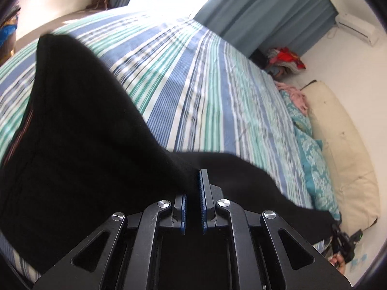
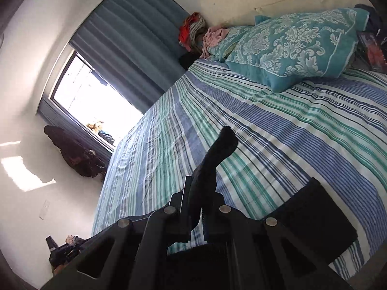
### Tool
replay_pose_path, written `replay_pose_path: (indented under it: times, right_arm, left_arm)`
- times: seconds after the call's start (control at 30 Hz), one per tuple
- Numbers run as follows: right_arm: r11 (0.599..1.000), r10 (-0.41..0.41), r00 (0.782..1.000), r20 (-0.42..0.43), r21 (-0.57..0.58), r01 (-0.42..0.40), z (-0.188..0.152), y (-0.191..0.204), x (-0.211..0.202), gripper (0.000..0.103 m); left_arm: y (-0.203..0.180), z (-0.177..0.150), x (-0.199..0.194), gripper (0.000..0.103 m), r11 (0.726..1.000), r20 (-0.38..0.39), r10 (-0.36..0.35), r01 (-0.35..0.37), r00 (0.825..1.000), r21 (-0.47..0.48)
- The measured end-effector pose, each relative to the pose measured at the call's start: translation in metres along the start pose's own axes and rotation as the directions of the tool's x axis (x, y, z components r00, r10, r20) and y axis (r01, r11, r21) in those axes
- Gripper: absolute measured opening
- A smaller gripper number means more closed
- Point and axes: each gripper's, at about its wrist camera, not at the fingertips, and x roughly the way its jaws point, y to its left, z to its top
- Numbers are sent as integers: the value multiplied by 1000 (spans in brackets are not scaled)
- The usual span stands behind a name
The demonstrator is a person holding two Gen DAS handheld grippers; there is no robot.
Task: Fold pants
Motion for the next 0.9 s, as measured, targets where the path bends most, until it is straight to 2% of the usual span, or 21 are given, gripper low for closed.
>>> replay_pose_path:
  times: [0.07,0.13,0.2,0.23,0.33,0.53,0.63,0.77,0.9]
  right_arm:
    - [996,-91,993,-78,-27,89,-9,-26,4,7]
    - [980,-200,964,-174,-50,194,-25,-56,15,7]
    - [962,-272,929,-252,-52,267,-42,-82,25,7]
    - [956,-291,919,-265,-51,288,-47,-89,26,7]
    - [945,-325,916,-237,-46,323,-54,-99,19,7]
    - [941,-337,919,-206,-39,336,-54,-94,6,7]
    - [931,-365,908,-207,-61,360,-51,-92,4,7]
    - [918,-395,888,-236,-69,390,-51,-103,11,7]
    - [911,-412,882,-228,-75,406,-54,-104,10,7]
  left_arm:
    - [20,-48,5,8,999,-68,18,-21,998,-43]
    - [31,-79,13,7,997,-104,32,-39,994,-65]
    - [28,-94,15,6,998,-115,50,-55,992,-39]
    - [25,-97,14,6,998,-115,51,-54,992,-21]
    - [21,-99,5,6,999,-112,43,-44,993,-7]
    - [17,-103,-9,4,999,-102,29,-26,994,29]
    - [16,-109,-3,4,997,-129,57,-48,990,67]
    - [18,-112,3,4,995,-160,77,-66,984,70]
    - [11,-112,4,4,992,-164,97,-82,982,99]
